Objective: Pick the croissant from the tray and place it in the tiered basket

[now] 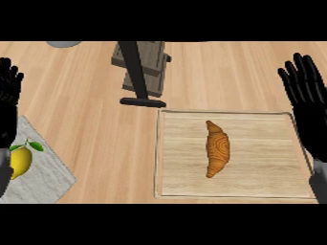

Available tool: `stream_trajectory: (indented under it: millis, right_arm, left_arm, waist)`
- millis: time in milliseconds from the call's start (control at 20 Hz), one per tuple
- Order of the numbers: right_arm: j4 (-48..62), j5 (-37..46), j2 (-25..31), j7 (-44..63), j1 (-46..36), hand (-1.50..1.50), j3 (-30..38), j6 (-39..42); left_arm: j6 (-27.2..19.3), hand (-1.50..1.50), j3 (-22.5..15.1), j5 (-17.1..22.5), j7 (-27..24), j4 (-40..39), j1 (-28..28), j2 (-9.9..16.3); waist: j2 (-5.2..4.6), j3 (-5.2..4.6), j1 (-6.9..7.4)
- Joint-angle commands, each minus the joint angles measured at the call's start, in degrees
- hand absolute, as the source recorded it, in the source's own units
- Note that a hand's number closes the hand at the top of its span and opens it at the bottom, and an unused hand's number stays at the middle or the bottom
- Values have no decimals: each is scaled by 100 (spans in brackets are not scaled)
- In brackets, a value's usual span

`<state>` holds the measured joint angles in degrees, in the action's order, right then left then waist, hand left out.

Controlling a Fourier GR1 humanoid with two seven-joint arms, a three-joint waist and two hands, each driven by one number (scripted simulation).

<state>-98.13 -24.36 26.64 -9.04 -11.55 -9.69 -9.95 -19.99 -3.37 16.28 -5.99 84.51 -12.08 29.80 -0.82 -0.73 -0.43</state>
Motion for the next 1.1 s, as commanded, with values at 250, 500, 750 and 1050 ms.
stream_trajectory:
  millis: [250, 500, 750, 1050]
  right_arm:
    - [-305, 2318, 1032, 831, 59, 150, 393, -2038]
    - [-78, 2466, -166, 1228, 904, -150, 1298, -4341]
    - [-1835, 3938, -379, 1918, 2109, -150, 44, -5042]
    - [-1847, 4709, 83, 3480, 3097, -150, -738, -3925]
  left_arm:
    - [-31, 0, -764, -165, 368, -788, 1331, -646]
    - [-170, 0, -1026, -145, 482, -690, 1504, -1039]
    - [-418, 0, -1318, -486, 490, -564, 1585, -1215]
    - [-211, 0, -1238, -406, 412, -580, 1503, -1142]
  waist:
    - [114, -7, -229]
    - [156, 48, -456]
    - [153, 40, -240]
    - [75, -12, -186]
